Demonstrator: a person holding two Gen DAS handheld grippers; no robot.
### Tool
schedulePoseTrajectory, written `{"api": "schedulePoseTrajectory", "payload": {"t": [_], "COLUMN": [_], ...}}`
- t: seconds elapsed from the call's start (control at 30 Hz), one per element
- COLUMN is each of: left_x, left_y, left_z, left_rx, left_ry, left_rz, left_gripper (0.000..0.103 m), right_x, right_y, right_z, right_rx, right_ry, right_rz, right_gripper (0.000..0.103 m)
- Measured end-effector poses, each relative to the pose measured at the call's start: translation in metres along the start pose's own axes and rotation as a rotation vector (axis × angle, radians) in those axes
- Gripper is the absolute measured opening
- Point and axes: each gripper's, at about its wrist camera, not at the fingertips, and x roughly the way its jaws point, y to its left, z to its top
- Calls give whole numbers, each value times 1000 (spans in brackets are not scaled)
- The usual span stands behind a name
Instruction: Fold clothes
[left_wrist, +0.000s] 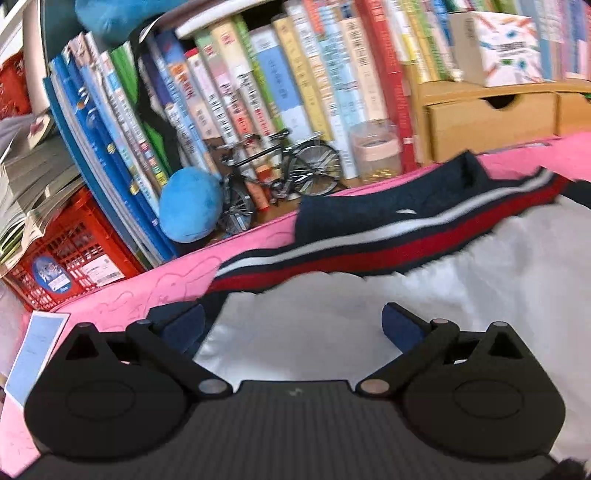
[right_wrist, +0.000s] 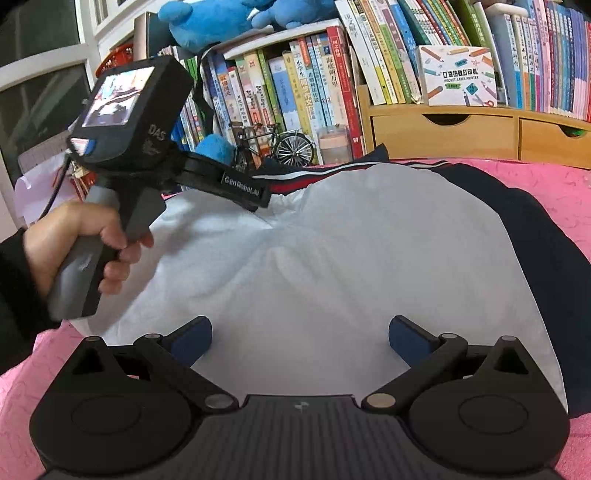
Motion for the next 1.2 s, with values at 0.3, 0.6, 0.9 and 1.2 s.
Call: {"api": "schedulePoseTrajectory", "payload": {"t": [0.3, 0.6, 0.9, 1.2], "left_x": [-24, -64, -68, -104], "left_y": [2, 66, 140, 82], "left_z": [-20, -77, -115, -115], "left_rx": [-13, -39, -161, -14], "left_ry": [2, -3, 7, -109], "left_rz": [-16, 59, 215, 153], "left_gripper": [103, 103, 103, 103], "right_x": [0, 2, 6, 3], "right_y": [0, 8, 20, 22], "right_z": [0, -1, -3, -3], "right_rx": [-1, -40, -112, -93], "right_ry": [8, 23, 50, 41], "right_rz": [-10, -45, -106, -132], "right_gripper": [103, 103, 103, 103]}}
